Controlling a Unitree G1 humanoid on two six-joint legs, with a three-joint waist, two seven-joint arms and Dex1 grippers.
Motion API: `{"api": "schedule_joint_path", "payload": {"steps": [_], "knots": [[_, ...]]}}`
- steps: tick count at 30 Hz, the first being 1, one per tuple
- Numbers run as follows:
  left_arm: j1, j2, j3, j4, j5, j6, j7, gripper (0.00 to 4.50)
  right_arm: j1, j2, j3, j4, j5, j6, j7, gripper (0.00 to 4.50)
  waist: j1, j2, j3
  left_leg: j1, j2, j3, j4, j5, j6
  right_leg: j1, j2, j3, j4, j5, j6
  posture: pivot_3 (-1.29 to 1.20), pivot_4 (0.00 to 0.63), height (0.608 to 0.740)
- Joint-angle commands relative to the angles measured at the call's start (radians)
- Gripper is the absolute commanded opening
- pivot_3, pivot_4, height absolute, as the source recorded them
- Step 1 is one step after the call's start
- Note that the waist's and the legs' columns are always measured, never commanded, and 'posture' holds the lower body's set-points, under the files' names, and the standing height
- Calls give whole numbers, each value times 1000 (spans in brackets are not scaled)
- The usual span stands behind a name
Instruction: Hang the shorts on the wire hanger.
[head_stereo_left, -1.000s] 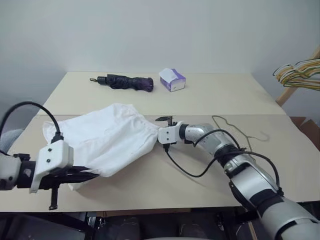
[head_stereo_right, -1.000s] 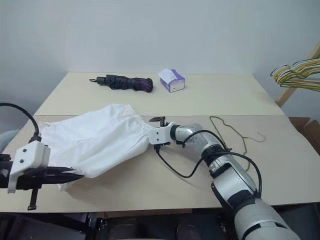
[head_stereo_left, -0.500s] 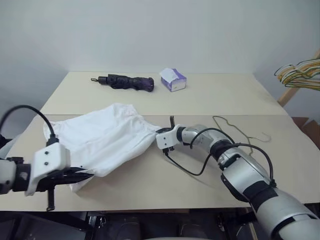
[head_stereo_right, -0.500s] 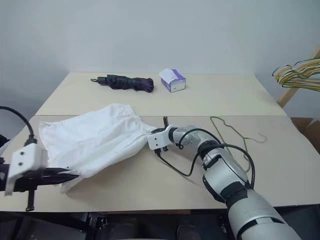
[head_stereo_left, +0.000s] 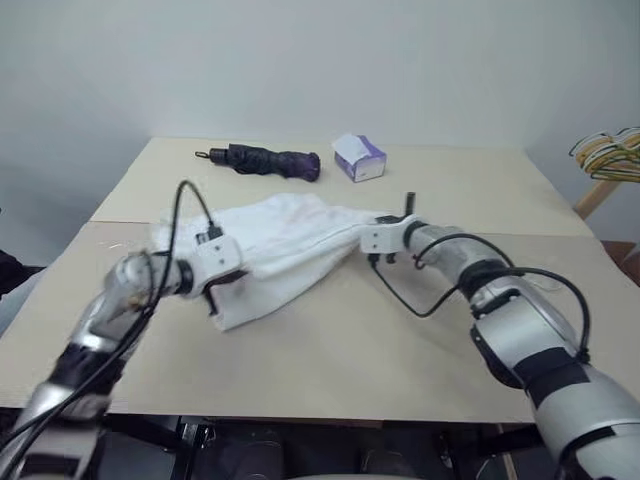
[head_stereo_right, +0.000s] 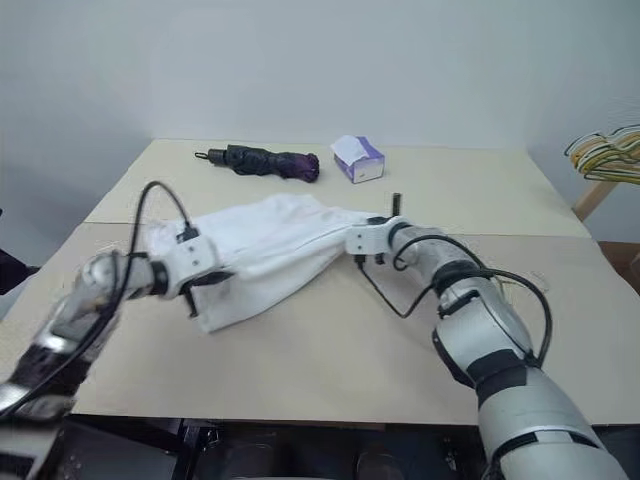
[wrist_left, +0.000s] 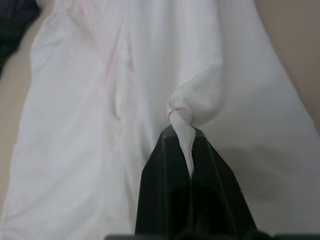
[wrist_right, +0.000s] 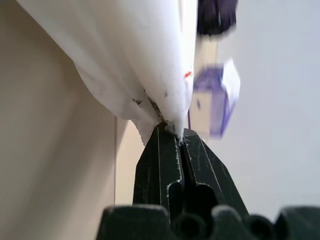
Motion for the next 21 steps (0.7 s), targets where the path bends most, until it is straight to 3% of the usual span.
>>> {"api": "schedule_joint_path", "payload": {"steps": [1,5,11,15,21], "knots": [[-101,-21,-28,111,45,-111,2,0,49,-92,-72,-40,63,20,34,15,-19,0,0,0,0,0,0,0,0,-1,0,0,0,0,0,23,0,740],[-114,7,-20,133,29,-193,-51,0,204,-192,-121,-265,116,22,145,15,-61,0,0,-2,0,0,0,0,1,0,0,1,-1,0,0,7,0,740],[1,190,60,27,-24,-253,-177,0,624,-333,-226,-1049,198,256,431,15,-117,1,0,0,2,-9,0,-1,1,-1,2,5,1,0,1,23,0,740],[176,359,151,-112,-147,-243,-326,0,794,-365,-243,-1430,251,381,605,15,-126,1,0,2,2,-11,0,-1,2,2,2,5,2,0,2,41,0,740],[544,556,339,-346,-241,-152,-463,0,872,-423,-203,-1669,244,470,796,15,-92,0,0,7,3,-3,1,-1,2,9,1,2,-2,0,4,46,0,740]]}}
